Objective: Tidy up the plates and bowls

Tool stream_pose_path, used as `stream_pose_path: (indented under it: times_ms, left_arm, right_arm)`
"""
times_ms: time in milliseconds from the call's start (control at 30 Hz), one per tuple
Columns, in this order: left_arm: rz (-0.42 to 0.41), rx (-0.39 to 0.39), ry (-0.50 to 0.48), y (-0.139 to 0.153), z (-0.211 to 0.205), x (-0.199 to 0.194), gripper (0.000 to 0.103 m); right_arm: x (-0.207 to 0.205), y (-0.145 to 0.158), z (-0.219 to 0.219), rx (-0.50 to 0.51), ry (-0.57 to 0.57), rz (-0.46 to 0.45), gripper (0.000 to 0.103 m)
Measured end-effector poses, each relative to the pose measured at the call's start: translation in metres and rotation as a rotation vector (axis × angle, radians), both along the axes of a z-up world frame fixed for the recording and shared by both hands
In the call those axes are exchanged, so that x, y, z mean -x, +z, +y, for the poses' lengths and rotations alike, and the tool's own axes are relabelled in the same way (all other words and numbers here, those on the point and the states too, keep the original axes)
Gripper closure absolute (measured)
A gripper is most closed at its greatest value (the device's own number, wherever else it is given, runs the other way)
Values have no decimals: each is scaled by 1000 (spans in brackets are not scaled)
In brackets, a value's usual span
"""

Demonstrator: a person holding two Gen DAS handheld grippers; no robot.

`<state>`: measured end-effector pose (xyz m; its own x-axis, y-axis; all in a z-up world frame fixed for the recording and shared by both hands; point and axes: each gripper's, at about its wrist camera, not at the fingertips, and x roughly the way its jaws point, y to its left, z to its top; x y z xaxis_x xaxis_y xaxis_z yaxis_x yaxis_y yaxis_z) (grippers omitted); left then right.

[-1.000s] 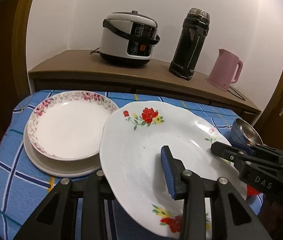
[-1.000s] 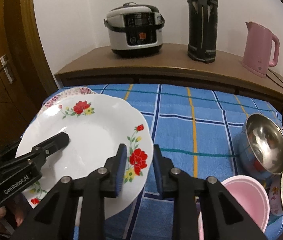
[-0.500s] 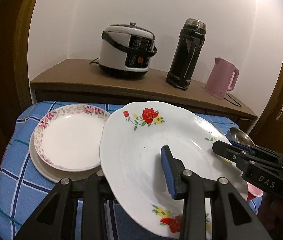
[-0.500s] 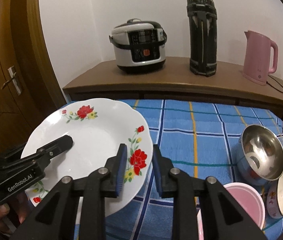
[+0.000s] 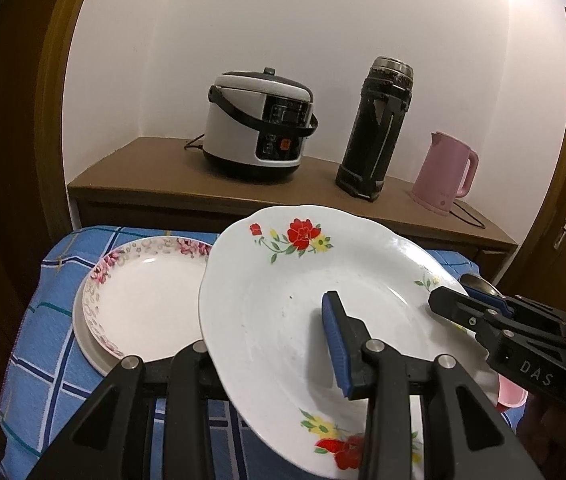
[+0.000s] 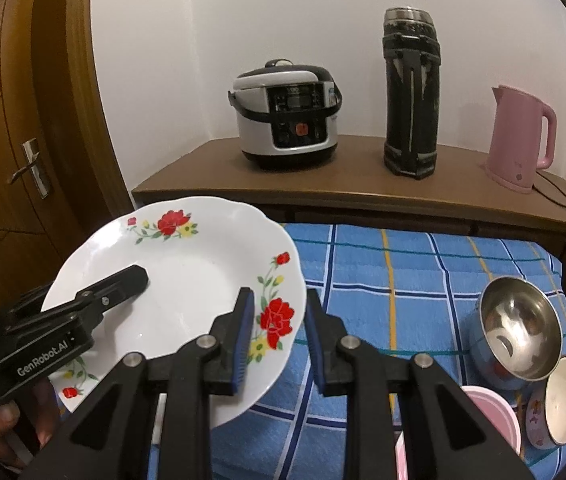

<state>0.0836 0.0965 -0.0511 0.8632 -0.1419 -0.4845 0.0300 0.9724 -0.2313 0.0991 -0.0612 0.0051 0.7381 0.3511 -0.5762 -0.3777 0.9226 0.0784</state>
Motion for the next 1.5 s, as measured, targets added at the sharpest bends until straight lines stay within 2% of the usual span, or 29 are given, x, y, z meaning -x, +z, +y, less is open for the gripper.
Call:
stream_pose_path:
  times_ms: [767,1500]
  left_arm:
    - [-65,-21,19,17,12,-5,64]
    - [-44,12,84,7,50,-11,64]
  right_arm:
    - [-2,9,8,14,5,-53,77]
    - [-18,3,35,53,61,-39,77]
